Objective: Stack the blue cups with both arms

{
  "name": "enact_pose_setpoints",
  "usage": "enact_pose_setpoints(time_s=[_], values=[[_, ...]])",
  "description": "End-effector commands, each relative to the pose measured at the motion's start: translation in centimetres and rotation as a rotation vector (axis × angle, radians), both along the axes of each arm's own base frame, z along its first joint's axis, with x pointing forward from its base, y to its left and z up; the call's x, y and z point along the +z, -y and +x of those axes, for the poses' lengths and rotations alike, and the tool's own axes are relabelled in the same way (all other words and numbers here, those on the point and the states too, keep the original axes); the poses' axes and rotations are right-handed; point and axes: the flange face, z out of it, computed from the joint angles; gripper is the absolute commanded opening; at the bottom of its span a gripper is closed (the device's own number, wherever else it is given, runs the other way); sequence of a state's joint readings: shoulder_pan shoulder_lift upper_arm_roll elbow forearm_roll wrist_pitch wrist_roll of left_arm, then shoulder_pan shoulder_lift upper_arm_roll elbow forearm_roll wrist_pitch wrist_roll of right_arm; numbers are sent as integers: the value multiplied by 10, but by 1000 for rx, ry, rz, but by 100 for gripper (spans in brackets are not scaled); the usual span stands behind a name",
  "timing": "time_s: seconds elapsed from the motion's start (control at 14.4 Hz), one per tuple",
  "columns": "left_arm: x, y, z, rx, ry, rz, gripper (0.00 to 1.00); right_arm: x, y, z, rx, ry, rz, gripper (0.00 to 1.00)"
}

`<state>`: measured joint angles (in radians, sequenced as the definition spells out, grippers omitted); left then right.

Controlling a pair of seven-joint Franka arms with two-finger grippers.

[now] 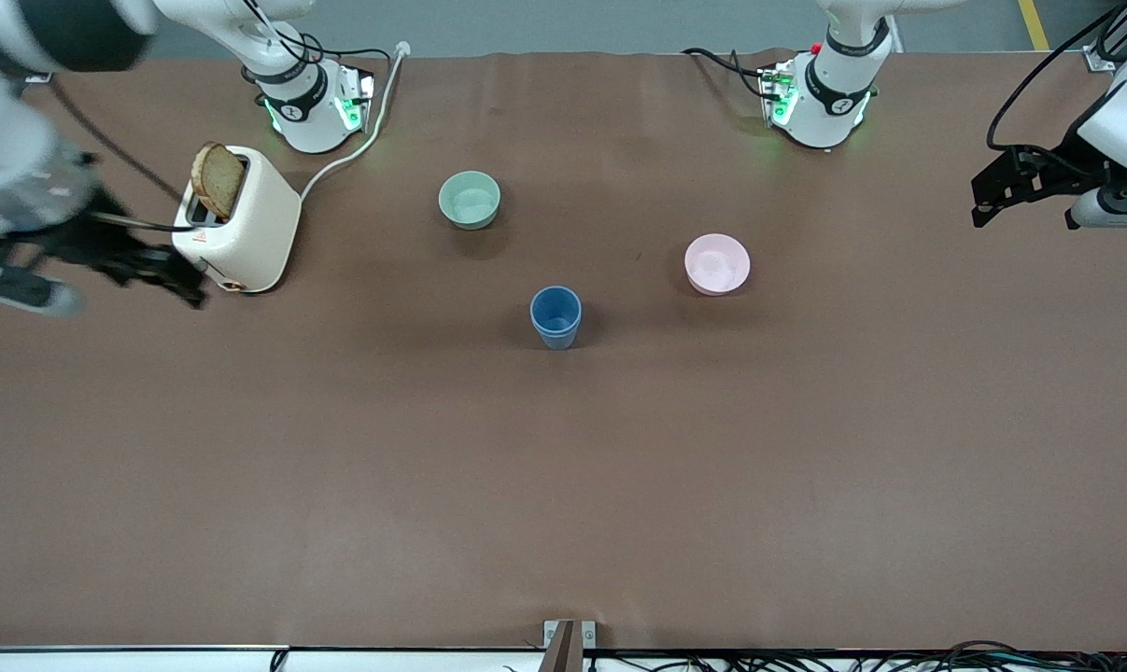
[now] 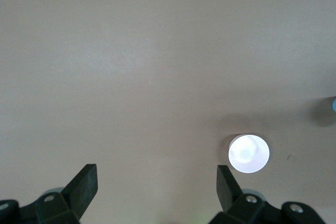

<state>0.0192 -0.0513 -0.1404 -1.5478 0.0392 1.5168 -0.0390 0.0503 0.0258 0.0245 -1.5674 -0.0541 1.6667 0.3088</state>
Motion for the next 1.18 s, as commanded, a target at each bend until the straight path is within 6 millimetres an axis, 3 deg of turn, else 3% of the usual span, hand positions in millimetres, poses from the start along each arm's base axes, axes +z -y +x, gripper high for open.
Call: enact_pose_setpoints(time_s=[0.0, 0.07, 0.21, 1.11], values=[[3, 0, -2, 1, 4, -19, 100, 9, 42, -5, 97, -13, -18, 100], [4, 1, -2, -2, 6, -19, 100, 19, 64, -4, 92, 3, -18, 100], [4, 0, -2, -10, 6, -18, 100, 26, 78, -4, 79, 22, 22, 100], [6, -1, -1, -6, 8, -14, 100, 39, 76, -16, 182, -66, 27, 100]])
